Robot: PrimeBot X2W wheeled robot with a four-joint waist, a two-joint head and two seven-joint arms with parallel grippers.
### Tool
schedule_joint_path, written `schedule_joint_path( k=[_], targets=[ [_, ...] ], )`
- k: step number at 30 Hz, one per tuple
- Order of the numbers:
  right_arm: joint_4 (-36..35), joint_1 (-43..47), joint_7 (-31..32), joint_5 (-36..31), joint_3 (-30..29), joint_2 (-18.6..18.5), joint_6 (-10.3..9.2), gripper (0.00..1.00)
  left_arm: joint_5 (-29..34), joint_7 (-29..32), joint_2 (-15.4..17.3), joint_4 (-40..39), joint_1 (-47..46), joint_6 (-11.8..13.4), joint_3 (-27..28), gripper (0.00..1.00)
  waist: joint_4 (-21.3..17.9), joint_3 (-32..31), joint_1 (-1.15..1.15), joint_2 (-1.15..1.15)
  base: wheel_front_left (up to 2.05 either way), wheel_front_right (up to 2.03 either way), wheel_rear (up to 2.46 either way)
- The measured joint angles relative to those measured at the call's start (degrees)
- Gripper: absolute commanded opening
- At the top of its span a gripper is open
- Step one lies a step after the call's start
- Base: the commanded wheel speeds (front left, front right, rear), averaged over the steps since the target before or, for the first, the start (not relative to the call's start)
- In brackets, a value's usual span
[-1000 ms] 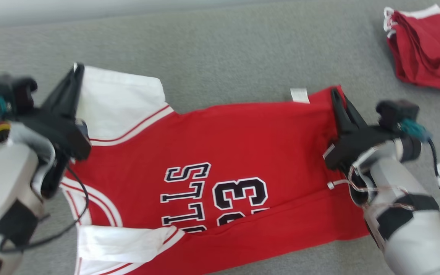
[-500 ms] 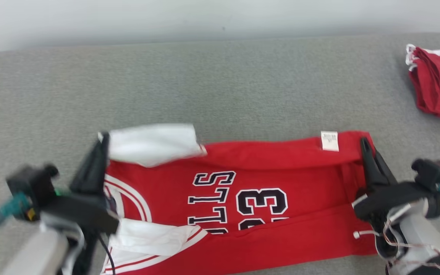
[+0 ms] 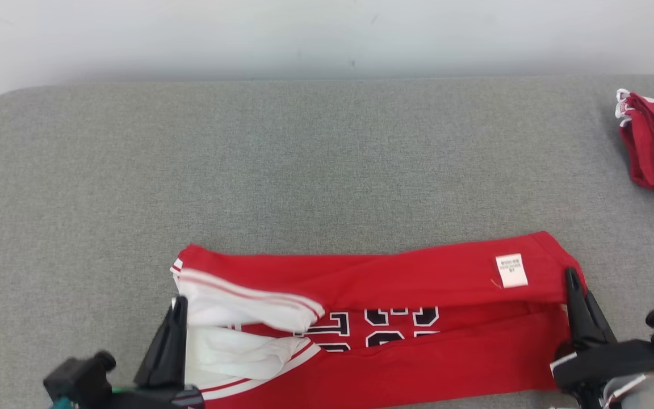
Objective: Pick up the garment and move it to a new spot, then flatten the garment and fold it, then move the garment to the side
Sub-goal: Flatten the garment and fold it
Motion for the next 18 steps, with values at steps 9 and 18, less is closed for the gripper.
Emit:
schedule_joint_path(
  k=[9,18],
  targets=[
    [0.2,5.5,0.6,-0.3,-0.8,-0.6,0.00,0.21,4.0,0.0,-5.6,3.9,7.9,-1.6,2.1,0.03,0.5,-1.4,0.00,0.00,0.00,0.00,0.00],
    [0.1,4.7,1.2,-3.9,-2.1,-0.9,0.00,1.00,13.0,0.0,-10.1,4.1,7.8,-3.2,10.6,1.00,0.7,-3.0,0.01,0.00,0.00,0.00,0.00]
  ],
)
